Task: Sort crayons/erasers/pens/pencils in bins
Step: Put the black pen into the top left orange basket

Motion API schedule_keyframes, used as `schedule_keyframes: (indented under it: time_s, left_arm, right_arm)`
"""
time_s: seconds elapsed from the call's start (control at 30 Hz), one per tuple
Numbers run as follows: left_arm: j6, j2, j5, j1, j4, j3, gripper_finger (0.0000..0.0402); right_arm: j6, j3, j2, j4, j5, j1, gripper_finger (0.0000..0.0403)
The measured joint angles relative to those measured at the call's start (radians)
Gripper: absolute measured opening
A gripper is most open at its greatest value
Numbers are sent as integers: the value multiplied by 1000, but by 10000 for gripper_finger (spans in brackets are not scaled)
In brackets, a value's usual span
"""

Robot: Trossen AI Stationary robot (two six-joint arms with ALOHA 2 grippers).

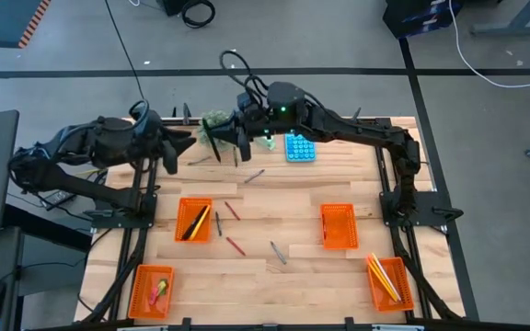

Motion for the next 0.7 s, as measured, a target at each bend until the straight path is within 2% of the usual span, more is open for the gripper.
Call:
schedule_keyframes:
  time_s: [0.17, 0.3, 0.5, 0.7]
  left_arm:
    - [10, 39, -9, 0, 92, 1, 198]
    - [20, 115, -18, 0, 93, 0, 218]
    - [14, 204, -23, 0, 107, 0, 223]
    - [29, 212, -23, 0, 165, 0, 212]
  right_arm:
    - [17, 0, 0, 25, 31, 1, 51]
    - [9, 0, 0, 74, 45, 1, 51]
    - [9, 0, 0, 104, 53, 1, 51]
    - [17, 0, 0, 102, 45, 1, 51]
